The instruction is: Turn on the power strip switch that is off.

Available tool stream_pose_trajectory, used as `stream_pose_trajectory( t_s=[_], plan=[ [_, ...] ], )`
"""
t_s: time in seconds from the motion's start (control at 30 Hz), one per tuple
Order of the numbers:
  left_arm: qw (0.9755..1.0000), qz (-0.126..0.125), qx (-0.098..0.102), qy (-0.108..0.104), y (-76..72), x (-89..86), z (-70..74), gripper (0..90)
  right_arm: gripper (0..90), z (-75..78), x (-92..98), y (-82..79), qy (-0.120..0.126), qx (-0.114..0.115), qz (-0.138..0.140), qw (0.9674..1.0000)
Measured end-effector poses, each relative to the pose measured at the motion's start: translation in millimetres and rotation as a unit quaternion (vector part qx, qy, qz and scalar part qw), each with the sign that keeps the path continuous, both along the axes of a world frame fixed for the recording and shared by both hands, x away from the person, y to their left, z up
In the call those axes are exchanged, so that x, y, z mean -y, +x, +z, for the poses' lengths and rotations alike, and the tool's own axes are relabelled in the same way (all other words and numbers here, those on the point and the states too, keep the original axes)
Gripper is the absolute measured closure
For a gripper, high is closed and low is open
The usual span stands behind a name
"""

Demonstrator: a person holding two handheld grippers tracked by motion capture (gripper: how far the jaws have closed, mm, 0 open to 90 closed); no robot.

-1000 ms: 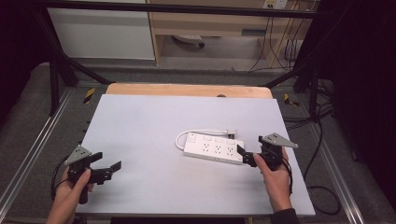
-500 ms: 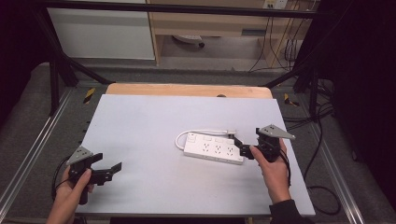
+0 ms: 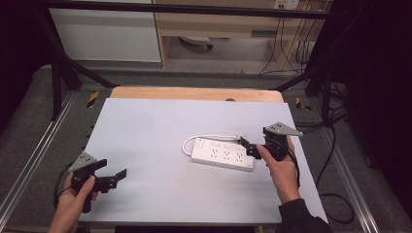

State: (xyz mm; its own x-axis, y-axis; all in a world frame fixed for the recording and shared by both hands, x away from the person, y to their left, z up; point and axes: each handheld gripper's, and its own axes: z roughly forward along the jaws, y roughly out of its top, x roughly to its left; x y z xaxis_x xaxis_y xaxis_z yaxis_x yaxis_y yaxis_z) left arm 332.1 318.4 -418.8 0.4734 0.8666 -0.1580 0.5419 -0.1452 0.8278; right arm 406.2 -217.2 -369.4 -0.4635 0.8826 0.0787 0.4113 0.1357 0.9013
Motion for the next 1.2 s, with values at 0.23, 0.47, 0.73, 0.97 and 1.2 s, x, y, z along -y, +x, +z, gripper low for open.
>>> stream_pose_trajectory(
  t_s=[0.23,0.47,0.73,0.97,1.2],
  plan=[
    [1.0000,0.001,0.000,0.000,0.0,-0.4,0.0,7.8,4.5,2.5,-2.6,8.0,0.004,-0.003,-0.002,1.0000],
    [1.0000,-0.001,0.000,-0.001,0.1,-0.2,0.0,7.8,4.5,5.1,-3.7,13.8,0.014,-0.003,-0.004,0.9999],
    [1.0000,0.000,-0.002,0.000,0.1,-0.2,0.0,7.8,4.8,5.3,-9.7,20.8,0.013,0.001,-0.012,0.9998],
    [1.0000,0.002,-0.005,0.000,1.0,-0.4,-0.6,7.8,5.6,2.4,-12.9,26.5,0.014,-0.007,-0.013,0.9998],
    [1.0000,0.003,-0.005,0.001,1.0,-0.3,-0.6,7.8,15.6,0.2,-16.2,30.2,0.019,-0.011,-0.007,0.9997]
  ],
)
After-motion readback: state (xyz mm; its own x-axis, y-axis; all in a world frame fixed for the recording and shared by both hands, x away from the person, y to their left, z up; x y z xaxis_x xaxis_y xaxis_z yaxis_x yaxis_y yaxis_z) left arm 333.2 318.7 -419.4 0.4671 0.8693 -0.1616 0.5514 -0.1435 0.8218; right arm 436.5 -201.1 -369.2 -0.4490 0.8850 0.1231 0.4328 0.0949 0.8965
